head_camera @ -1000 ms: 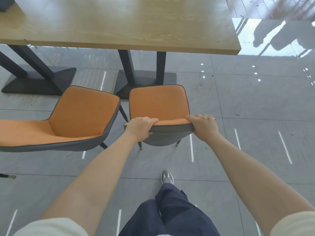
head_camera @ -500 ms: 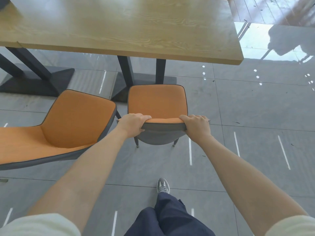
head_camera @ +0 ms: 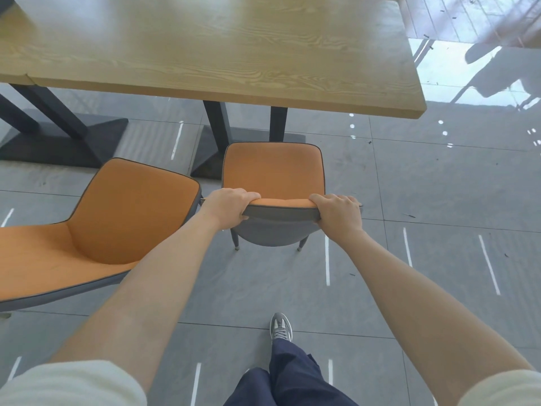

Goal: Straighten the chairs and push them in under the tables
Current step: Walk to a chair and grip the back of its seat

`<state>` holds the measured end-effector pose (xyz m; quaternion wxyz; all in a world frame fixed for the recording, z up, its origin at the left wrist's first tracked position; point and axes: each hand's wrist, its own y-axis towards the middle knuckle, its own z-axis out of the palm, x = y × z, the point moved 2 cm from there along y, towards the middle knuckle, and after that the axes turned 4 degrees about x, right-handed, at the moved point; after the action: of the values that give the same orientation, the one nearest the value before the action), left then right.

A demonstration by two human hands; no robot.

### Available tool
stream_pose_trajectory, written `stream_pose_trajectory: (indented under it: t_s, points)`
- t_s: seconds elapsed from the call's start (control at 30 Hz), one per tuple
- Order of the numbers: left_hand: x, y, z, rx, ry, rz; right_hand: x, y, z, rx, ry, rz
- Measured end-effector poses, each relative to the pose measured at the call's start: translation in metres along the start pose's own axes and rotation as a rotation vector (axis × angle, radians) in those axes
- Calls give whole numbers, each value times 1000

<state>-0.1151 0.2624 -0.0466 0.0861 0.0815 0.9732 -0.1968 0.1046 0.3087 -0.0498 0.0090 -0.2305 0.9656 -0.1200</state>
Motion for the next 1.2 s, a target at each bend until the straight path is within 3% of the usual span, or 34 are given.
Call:
stream_pose_trajectory:
  t_s: [0.77,1.1,1.2]
  points:
    - [36,25,-14,-57,16,4,21,36,-8,43,51,56]
    - [41,-2,-21,41,143,-175,34,29,-34,301,63,49]
    - [59,-34,-33,32,184,-268,50,21,-40,309,88,30]
